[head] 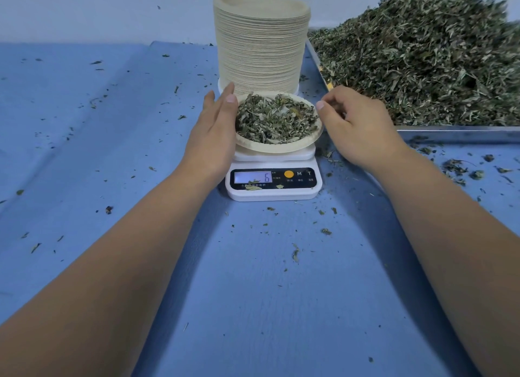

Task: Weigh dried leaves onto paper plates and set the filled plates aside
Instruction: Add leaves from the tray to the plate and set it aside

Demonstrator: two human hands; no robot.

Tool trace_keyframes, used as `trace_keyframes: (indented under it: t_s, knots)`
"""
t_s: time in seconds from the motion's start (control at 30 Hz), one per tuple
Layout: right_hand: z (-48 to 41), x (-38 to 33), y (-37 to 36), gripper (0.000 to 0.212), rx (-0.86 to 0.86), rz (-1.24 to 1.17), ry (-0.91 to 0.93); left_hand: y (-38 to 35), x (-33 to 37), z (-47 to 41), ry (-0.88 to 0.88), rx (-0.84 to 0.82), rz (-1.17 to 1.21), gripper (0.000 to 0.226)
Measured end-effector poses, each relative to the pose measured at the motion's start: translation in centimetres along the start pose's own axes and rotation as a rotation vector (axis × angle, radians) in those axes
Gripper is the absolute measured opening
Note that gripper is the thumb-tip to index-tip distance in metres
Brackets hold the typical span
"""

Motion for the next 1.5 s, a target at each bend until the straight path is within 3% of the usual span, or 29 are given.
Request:
trace_keyframes:
  t_s: [0.23, 0.43, 0.53, 0.63, 0.83, 1.07, 1.23, 1.3, 1.5]
  knots:
    - [-0.1, 0.9, 2.2, 0.027, 0.051, 0.171, -0.006, -0.3, -0.5, -0.2, 0.014, -0.021, 0.013, 0.052]
    - [0.2, 2.4, 1.5, 0.034, -0.072, 0.317, -0.123, 0.2, -1.2, -0.8, 0.086, 0.019, 0.117, 0.059]
    - [0.4, 3.8, 1.8, 0.042, -0.143, 0.425, -0.199, 0.4, -1.5, -0.9, 0.136, 0.013, 0.214, 0.072]
    - [0.9, 5.2, 1.7, 0.055, -0.265, 0.493, -0.277, 0.8, -1.9, -1.0, 0.161, 0.046, 0.241, 0.069]
    - [0.6, 4.5, 1.2, 0.063, -0.263, 0.480, -0.193, 0.8, -2.0, -0.9, 0.162, 0.054, 0.246, 0.078]
    - [0.0, 4.7, 2.5, 0.059, -0.149, 0.393, -0.186, 0.8, -1.8, -1.2, 0.101, 0.081, 0.213, 0.055]
    - [0.5, 6.8, 1.2, 0.076, -0.468, 0.520, -0.387, 0.8, -1.7, -1.4, 0.088, 0.090, 0.186, 0.051]
    - [0.0, 6.4, 0.7, 0.080, -0.495, 0.485, -0.356, 0.8, -1.7, -1.4, 0.084, 0.099, 0.171, 0.051]
    - [-1.4, 5.1, 0.9, 0.061, -0.361, 0.466, -0.200, 0.8, -1.7, -1.4, 0.086, 0.098, 0.171, 0.051]
Point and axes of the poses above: each hand's wrist, its own z-axis away from the middle knuckle, its own y-axis out of the back of the hand, x = y × z, the point moved 9 cm from there along -z, towards the middle knuckle, and after that the axes turned 11 degrees about y, right-handed, at the moved point
